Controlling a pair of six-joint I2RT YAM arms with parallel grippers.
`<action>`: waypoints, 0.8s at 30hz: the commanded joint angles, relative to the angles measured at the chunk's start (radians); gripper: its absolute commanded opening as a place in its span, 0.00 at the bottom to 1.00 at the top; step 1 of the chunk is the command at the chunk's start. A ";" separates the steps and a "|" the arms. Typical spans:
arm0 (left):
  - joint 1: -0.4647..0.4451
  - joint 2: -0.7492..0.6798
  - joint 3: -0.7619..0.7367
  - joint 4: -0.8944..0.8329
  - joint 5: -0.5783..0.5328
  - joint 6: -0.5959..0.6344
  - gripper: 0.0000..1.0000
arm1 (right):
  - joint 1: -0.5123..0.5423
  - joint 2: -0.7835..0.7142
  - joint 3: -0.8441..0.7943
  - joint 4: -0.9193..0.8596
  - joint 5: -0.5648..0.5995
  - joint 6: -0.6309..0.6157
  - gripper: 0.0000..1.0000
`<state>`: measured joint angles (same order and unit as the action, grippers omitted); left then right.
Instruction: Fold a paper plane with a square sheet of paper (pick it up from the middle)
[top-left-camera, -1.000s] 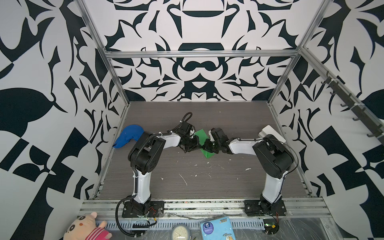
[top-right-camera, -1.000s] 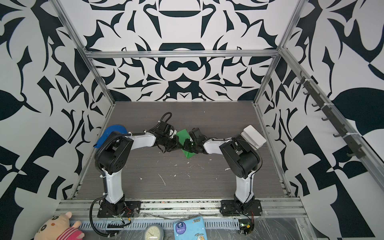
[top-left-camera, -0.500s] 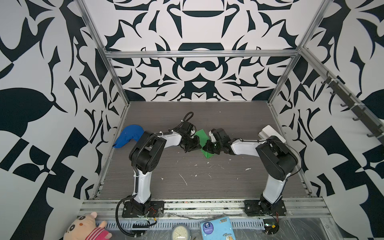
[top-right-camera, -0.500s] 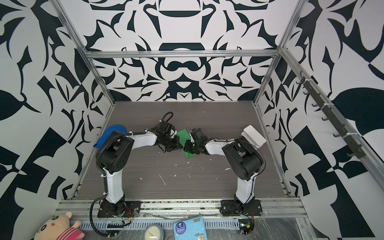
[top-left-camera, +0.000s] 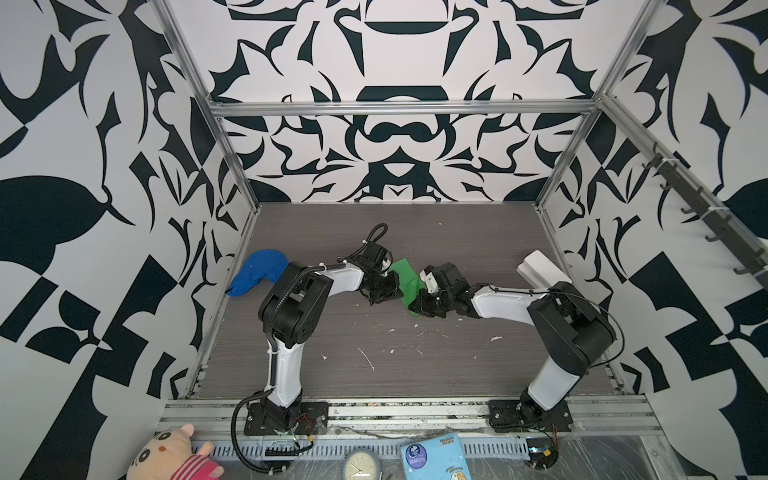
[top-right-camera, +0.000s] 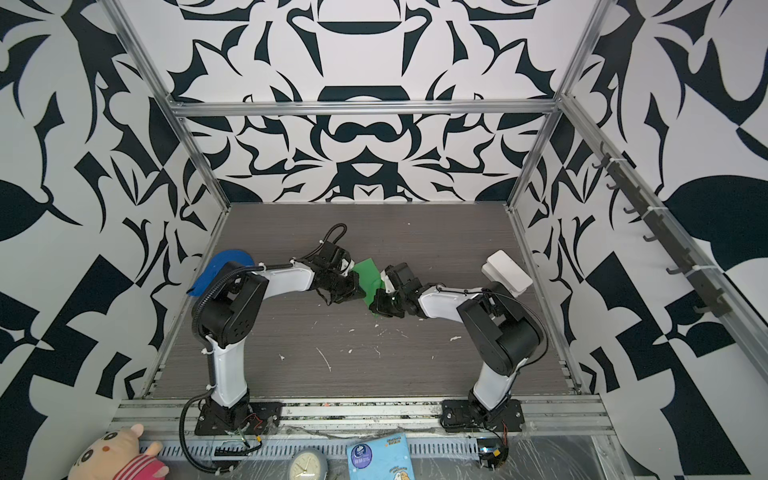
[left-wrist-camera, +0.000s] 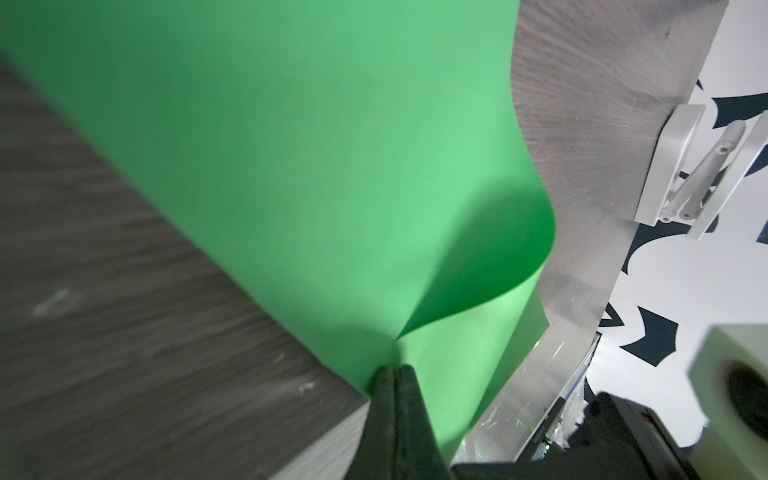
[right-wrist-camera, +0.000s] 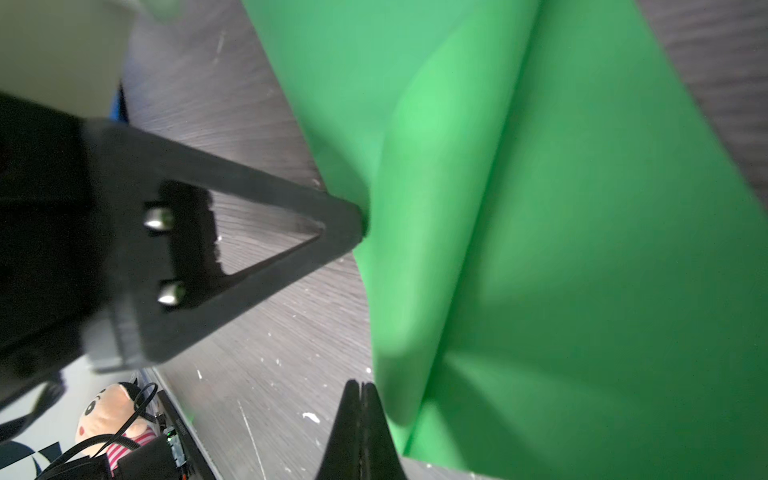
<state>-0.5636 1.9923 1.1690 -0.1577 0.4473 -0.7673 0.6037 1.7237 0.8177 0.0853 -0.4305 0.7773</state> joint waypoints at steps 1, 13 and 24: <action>-0.004 0.056 -0.013 -0.091 -0.087 0.013 0.00 | -0.001 -0.002 0.000 0.001 0.000 -0.015 0.00; -0.004 0.058 -0.011 -0.098 -0.098 0.018 0.00 | -0.006 0.008 -0.027 -0.002 0.013 -0.016 0.00; -0.004 0.064 0.000 -0.102 -0.097 0.022 0.00 | -0.016 -0.056 -0.049 0.005 0.016 -0.016 0.00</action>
<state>-0.5652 1.9976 1.1851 -0.1802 0.4412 -0.7582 0.5949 1.7123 0.7753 0.0860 -0.4259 0.7773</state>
